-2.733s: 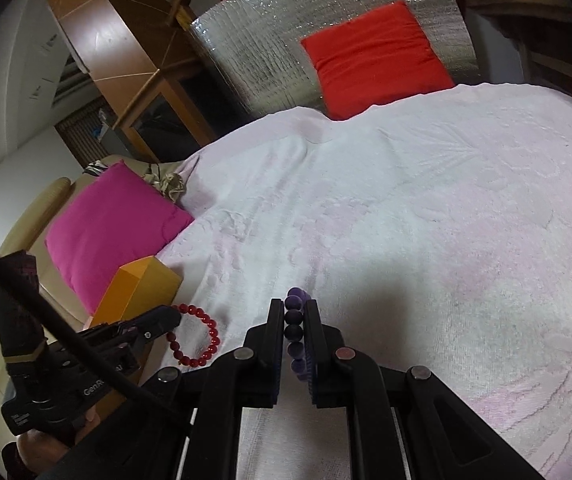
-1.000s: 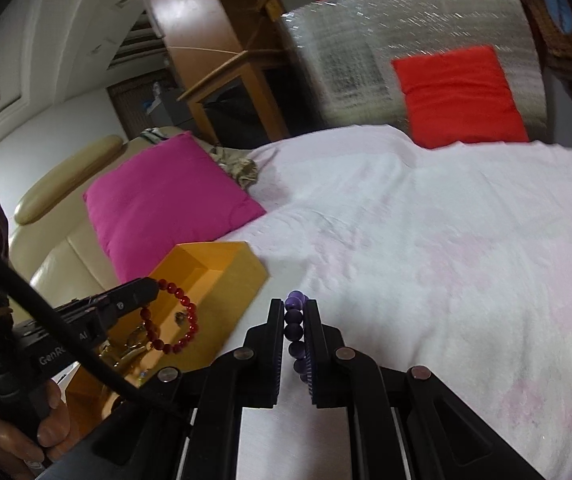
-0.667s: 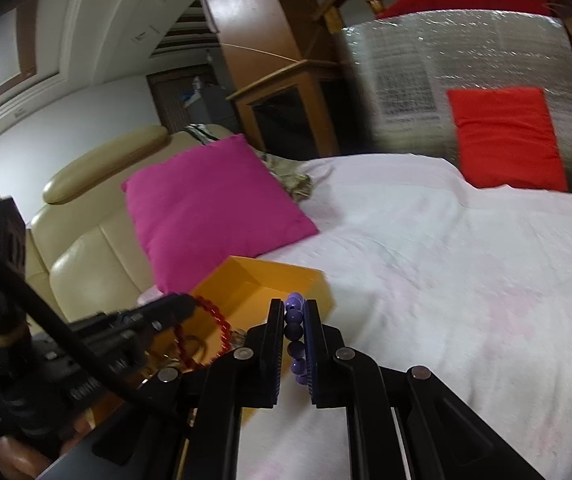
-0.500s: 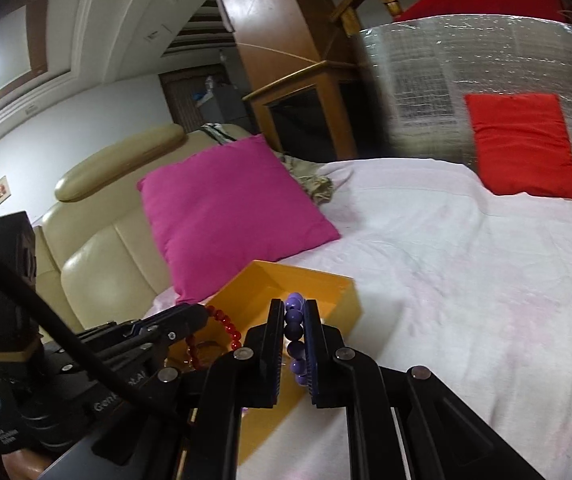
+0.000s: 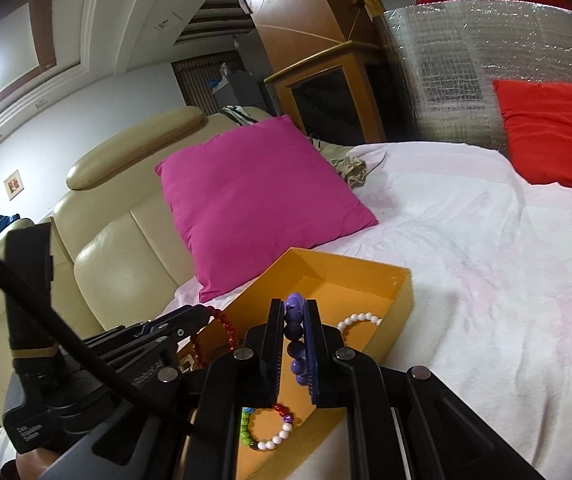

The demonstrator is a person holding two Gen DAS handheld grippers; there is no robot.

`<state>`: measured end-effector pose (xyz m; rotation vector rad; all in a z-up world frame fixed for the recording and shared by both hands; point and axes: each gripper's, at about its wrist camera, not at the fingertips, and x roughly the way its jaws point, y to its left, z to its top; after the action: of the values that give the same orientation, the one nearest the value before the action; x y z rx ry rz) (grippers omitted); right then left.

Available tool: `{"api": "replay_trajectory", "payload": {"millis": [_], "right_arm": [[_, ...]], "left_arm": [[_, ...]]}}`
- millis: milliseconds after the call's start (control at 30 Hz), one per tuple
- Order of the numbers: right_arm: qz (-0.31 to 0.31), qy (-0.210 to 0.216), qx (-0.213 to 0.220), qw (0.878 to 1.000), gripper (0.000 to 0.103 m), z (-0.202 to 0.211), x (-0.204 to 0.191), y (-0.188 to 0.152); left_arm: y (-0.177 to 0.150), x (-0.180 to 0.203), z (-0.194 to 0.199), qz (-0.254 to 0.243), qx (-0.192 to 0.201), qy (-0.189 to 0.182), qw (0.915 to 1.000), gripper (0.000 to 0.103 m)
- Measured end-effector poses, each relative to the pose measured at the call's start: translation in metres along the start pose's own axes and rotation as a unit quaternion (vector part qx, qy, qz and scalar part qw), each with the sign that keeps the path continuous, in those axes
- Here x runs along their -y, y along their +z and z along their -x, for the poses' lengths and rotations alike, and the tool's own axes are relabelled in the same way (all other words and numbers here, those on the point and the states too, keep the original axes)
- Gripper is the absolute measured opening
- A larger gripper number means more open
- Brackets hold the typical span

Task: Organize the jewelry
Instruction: 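Lift and carry both bracelets toward the orange box with both tools, then lower the red and purple bracelets into the orange box and open both tools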

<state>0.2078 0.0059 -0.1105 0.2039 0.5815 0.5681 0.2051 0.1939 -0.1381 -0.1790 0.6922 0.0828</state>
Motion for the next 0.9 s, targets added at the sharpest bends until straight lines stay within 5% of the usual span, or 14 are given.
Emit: {"api": "replay_trajectory", "payload": {"millis": [900], "right_arm": [[-0.044,-0.006,-0.044,0.998,0.011,-0.062,0.014,-0.015]], "left_arm": [[-0.008,-0.02,-0.046,0.012,-0.062,0.059,0.9962,0.01]]}}
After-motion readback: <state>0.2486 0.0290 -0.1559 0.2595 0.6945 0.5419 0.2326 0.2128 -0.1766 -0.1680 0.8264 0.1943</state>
